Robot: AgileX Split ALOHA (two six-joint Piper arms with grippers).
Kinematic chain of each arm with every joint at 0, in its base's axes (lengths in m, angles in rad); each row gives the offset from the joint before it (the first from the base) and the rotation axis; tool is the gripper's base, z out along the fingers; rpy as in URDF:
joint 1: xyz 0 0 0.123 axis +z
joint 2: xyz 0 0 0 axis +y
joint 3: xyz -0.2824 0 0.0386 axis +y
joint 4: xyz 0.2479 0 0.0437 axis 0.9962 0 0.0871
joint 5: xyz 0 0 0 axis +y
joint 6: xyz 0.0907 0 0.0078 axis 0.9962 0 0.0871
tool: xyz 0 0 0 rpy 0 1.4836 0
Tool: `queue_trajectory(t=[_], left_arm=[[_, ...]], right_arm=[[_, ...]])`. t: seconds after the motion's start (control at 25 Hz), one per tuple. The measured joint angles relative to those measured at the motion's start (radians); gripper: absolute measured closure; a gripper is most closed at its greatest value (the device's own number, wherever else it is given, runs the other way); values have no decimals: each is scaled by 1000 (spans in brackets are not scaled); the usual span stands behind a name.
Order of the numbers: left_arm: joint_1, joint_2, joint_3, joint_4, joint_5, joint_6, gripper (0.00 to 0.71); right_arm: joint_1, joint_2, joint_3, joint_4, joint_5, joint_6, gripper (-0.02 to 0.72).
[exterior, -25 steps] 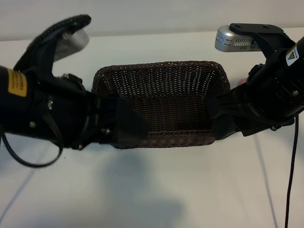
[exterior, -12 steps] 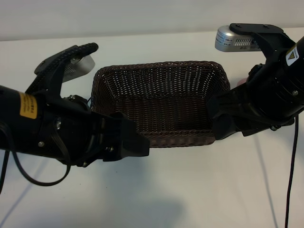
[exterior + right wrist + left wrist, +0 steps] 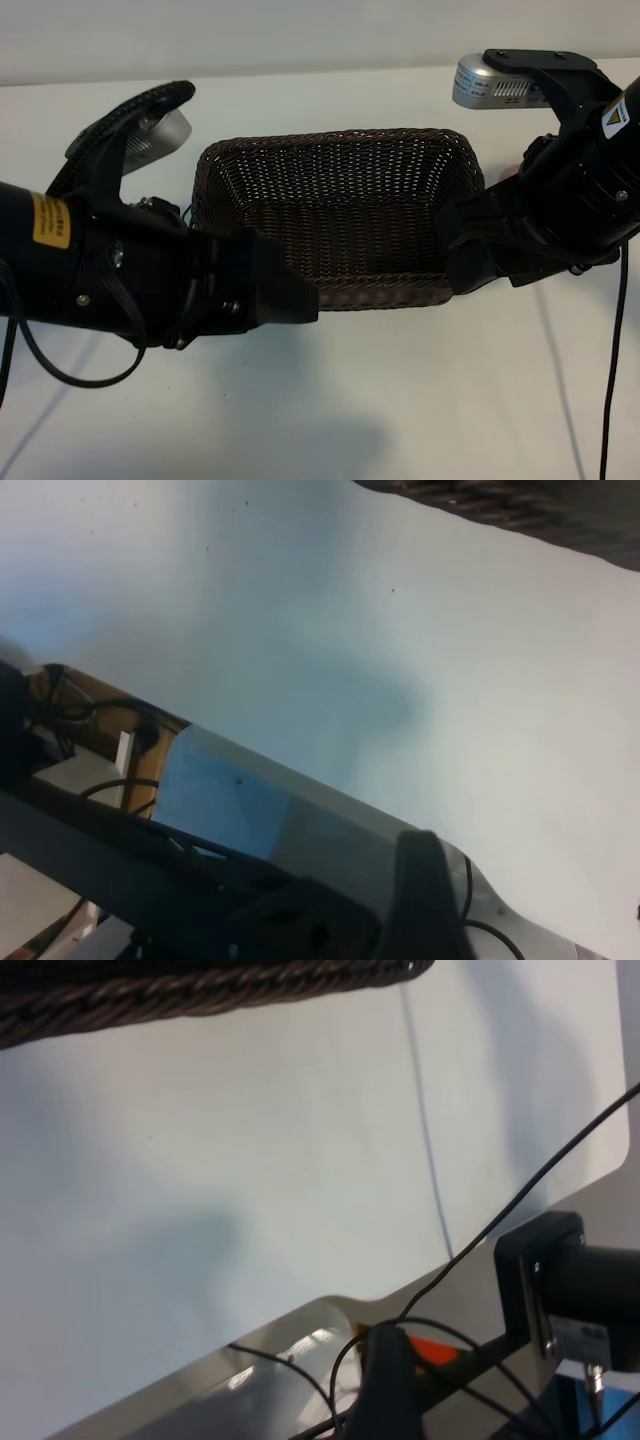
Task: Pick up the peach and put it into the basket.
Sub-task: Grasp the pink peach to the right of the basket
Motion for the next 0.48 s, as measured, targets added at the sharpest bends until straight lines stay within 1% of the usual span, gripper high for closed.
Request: queue_trajectory(t=[0.48], left_arm=[[0,0,0,-13,-10,-10,126]], right_arm=[[0,0,0,0,0,0,207]])
